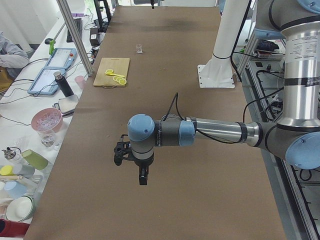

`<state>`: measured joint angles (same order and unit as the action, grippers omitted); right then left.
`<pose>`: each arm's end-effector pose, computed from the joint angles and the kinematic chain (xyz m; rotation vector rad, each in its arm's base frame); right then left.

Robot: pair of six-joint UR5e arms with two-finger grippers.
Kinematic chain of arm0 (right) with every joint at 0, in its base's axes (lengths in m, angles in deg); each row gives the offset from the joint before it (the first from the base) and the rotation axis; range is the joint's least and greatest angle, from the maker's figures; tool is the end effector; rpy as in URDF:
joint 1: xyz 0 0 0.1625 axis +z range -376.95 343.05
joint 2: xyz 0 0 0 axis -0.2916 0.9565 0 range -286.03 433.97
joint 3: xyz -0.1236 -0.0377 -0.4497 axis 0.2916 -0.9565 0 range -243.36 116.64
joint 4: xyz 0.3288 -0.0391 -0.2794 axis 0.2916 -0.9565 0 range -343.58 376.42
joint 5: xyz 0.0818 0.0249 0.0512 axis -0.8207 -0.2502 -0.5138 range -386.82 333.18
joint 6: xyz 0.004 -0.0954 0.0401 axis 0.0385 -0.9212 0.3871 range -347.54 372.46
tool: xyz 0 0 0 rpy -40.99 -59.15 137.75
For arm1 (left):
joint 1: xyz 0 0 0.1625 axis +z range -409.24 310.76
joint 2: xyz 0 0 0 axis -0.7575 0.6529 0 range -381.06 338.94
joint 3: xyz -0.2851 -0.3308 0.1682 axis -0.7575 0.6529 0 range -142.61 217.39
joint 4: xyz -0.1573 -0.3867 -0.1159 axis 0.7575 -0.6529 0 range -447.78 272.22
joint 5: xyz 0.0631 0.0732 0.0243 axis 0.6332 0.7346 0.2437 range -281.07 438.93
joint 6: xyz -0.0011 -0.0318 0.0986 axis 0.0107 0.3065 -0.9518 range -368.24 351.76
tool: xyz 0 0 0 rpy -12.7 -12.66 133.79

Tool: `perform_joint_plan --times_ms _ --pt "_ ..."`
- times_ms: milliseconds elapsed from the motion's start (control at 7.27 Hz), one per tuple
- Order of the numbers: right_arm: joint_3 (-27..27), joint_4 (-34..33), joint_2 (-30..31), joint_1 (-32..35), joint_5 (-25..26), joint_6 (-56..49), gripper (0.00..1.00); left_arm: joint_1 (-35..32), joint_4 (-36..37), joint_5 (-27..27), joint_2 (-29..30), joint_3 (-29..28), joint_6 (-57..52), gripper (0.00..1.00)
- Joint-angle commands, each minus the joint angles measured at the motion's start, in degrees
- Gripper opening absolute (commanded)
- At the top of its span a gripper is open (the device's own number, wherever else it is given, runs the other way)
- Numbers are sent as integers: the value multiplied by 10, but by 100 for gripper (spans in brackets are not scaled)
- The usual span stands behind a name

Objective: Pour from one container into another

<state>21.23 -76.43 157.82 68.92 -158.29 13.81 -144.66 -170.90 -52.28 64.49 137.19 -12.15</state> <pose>0.0244 -0.5623 0.7036 -0.0695 -0.7213 -0.0330 -0.1094 -0.4634 0.6712 0.0331 0.7190 -0.0347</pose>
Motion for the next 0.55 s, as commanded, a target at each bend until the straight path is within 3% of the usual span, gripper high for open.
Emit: perform_joint_plan --times_ms 0,275,413 --pt "0 0 -5 -11 2 5 100 1 -5 0 0 0 1 98" --pt "1 0 -10 -12 9 5 100 0 -5 0 -8 11 0 98" --pt "1 -1 -9 -12 14 6 100 -1 -7 -4 -40 27 0 98"
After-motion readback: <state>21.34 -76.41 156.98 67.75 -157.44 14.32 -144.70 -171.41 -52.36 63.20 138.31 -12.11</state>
